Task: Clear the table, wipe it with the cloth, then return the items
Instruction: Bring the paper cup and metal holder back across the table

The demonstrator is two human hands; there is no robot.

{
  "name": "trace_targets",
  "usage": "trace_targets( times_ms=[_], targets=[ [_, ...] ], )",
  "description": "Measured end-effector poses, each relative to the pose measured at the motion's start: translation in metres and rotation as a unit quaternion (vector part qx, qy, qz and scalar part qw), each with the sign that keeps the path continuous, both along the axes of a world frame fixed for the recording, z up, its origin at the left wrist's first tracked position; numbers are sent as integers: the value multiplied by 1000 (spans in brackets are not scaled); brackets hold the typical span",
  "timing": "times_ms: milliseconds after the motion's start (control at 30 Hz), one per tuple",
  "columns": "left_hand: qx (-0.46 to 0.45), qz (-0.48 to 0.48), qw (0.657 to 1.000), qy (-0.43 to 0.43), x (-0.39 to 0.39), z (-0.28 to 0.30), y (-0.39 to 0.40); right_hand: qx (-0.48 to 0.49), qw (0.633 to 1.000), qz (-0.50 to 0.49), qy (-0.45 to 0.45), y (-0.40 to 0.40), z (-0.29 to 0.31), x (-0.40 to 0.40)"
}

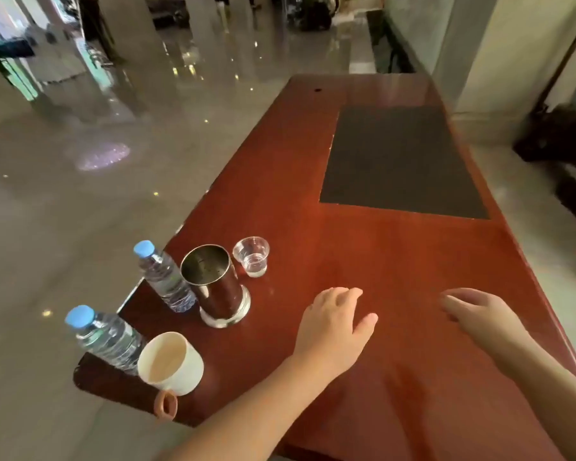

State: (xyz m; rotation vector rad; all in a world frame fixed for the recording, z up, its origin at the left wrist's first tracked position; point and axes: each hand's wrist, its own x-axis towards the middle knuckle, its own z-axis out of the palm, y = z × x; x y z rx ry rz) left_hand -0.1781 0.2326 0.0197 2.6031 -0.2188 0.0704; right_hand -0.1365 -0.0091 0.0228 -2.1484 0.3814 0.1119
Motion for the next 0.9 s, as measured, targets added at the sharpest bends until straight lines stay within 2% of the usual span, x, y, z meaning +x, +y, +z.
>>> trace_targets(
  times_ms=[133, 267, 433, 567, 767, 900],
  targets=[
    [-15, 89, 996, -21, -19, -12, 33, -1, 994, 106, 15, 59, -6, 32],
    [-33, 200, 977, -63, -41, -15, 57, -2, 978, 208, 15, 110, -14, 53],
    [-66, 346, 923, -152, -76, -21, 81, 36, 954, 296, 24, 172, -26, 57],
    [-34, 440, 879, -181, -99, -35, 98, 60, 939, 338, 27, 214, -39, 55],
    [-85, 577, 801, -134, -115, -52, 129, 93, 918, 384, 31, 264, -58, 59],
    [-170, 624, 758, -80, -117, -62, 147, 112, 909, 401, 19, 285, -70, 61]
  ],
)
